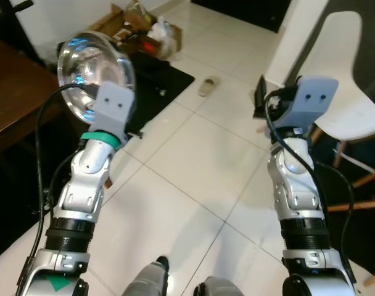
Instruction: Setting the table
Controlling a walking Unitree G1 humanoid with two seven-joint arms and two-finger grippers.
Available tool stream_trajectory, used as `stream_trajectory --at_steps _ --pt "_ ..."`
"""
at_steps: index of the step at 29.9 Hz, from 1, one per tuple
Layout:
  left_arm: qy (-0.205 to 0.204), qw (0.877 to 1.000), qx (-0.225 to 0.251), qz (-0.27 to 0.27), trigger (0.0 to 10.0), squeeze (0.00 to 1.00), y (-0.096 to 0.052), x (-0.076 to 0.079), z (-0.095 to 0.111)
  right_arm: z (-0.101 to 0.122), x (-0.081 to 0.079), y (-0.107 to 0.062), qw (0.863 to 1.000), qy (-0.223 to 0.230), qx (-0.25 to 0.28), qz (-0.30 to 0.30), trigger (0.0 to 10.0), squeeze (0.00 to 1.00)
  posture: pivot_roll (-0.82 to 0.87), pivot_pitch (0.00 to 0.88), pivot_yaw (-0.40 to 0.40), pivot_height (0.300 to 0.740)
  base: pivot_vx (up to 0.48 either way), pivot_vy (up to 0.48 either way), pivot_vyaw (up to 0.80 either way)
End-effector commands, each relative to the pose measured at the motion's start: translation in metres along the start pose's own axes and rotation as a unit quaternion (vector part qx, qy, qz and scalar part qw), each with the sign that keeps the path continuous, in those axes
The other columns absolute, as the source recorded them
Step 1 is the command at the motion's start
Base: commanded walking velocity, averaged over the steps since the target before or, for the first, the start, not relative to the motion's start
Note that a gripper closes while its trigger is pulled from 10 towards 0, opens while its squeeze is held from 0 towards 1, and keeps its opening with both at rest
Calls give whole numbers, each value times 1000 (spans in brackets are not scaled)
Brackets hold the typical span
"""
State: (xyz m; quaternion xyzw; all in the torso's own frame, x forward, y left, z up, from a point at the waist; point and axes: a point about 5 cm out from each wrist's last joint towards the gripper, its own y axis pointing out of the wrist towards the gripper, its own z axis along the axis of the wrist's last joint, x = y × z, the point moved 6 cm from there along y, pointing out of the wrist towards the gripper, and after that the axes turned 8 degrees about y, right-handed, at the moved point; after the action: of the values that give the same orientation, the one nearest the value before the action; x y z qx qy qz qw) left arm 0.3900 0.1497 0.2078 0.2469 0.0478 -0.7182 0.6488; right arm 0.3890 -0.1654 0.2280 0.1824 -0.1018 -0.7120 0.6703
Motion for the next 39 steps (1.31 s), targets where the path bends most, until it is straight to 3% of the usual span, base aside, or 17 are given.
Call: stream_trajectory --at_steps 1,4,10,16,19,25,29,33,39 --pt "2 1000 -6 6 10000 0 -4 1 -7 -7 12 -8 1000 -9 -14 -12 10000 0 34 0 10 740 0 0 800" --pt "2 1000 -6 6 10000 0 -4 1 -7 -7 12 -8 1000 -9 -14 -12 10000 0 34 0 10 740 0 0 800" --pt "1 999 -42 1 10000 0 -30 9 -28 -24 20 -33 999 -8 -43 -24 10000 0 34 0 18 740 0 0 800" --pt "7 999 -47 -1 10000 0 -37 7 -33 -28 31 -41 998 -14 -53 -37 10000 0 37 0 14 740 0 0 800" --pt "17 999 -39 -1 10000 0 -32 8 -31 -29 36 -43 997 -17 -57 -43 10000 0 40 0 13 740 0 0 800" --pt "25 999 -19 -6 10000 0 -22 11 -21 -27 30 -38 998 -17 -53 -35 10000 0 35 0 15 740 0 0 800" --pt "30 999 -7 -12 10000 0 -15 12 -13 -21 37 -31 998 -15 -43 -51 10000 0 35 0 15 740 0 0 800" --pt "36 999 6 -17 10000 0 -11 15 -8 -16 48 -28 995 32 -33 -86 10000 0 36 0 18 740 127 0 0" --pt "37 999 16 -23 10000 0 -7 20 -4 -14 51 -27 995 32 -30 -94 10000 0 32 0 22 740 480 0 0"
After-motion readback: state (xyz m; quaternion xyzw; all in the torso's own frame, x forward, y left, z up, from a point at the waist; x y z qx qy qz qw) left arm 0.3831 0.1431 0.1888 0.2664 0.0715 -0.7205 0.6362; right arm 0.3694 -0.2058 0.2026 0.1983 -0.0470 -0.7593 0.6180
